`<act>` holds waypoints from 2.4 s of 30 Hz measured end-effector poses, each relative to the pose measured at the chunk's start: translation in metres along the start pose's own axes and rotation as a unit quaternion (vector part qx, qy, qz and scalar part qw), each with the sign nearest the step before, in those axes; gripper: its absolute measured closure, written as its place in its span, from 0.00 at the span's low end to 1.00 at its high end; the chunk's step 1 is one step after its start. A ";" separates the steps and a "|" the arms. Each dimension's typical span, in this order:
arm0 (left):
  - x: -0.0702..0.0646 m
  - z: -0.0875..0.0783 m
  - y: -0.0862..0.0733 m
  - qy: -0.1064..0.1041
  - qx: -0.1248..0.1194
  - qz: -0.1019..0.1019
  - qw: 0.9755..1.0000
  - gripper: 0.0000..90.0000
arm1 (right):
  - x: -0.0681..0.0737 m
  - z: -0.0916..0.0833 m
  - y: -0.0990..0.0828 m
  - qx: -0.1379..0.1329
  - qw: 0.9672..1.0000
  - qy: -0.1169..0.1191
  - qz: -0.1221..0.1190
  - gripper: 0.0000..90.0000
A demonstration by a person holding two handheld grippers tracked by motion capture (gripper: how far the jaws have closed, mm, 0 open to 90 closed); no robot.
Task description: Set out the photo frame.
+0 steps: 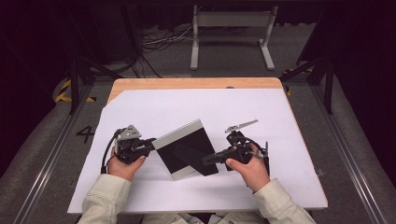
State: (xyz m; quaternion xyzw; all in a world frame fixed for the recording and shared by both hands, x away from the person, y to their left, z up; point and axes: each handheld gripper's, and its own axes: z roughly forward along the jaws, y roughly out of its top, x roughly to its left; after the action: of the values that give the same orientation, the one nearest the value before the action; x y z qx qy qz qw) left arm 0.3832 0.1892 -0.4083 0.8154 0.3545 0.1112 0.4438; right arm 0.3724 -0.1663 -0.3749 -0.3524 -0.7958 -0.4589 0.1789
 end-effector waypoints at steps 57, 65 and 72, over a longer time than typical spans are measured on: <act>0.000 -0.002 0.001 0.003 -0.005 -0.001 1.000 0.82 | -0.019 -0.037 -0.014 -0.031 0.982 -0.111 -0.149 0.97; 0.000 -0.001 0.002 0.000 -0.005 0.002 1.000 0.82 | -0.021 -0.040 -0.018 -0.005 0.979 -0.114 -0.167 0.97; -0.001 0.001 0.003 -0.004 -0.004 0.002 1.000 0.82 | -0.021 -0.041 -0.020 0.022 0.975 -0.120 -0.184 0.97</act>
State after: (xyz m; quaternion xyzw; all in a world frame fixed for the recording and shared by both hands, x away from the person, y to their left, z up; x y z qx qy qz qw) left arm 0.3847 0.1869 -0.4065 0.8146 0.3508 0.1107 0.4485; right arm 0.3712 -0.2164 -0.3787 -0.2481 -0.8726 -0.4207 0.0022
